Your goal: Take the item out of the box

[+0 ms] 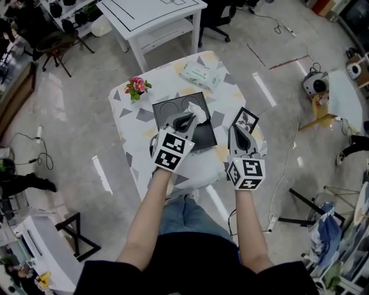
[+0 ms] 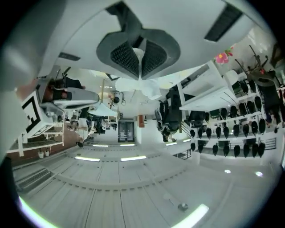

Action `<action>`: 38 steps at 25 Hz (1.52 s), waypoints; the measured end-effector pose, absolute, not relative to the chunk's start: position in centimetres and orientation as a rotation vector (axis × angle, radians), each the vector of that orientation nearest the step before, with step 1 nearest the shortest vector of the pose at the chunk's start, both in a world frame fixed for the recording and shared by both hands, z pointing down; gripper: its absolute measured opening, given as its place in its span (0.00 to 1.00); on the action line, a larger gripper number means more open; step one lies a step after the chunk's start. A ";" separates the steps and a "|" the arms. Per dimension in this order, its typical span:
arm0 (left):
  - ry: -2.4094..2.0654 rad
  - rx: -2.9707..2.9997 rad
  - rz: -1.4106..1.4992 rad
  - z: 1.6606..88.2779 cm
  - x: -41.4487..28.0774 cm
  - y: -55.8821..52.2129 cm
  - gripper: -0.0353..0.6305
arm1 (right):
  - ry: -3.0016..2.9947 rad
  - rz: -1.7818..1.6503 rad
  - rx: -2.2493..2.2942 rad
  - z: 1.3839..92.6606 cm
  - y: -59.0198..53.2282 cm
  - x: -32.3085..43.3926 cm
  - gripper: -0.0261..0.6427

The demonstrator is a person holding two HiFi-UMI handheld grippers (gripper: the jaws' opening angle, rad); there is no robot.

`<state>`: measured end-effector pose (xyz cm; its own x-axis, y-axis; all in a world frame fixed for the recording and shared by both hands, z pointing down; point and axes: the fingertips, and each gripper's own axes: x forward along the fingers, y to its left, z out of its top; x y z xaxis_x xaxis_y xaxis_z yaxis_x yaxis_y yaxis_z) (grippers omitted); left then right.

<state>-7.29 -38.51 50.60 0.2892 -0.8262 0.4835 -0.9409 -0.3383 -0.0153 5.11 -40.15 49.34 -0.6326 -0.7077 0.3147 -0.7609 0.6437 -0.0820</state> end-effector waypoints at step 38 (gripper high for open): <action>-2.056 2.585 0.110 35.0 -7.8 -29.4 0.10 | -2.797 0.043 1.427 37.0 -32.9 8.7 0.04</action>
<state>-7.81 -29.37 35.04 0.2288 -0.9722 -0.0490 -0.9615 -0.2178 -0.1677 8.70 -32.86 37.02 -0.5869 -0.8096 0.0132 -0.8096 0.5865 -0.0240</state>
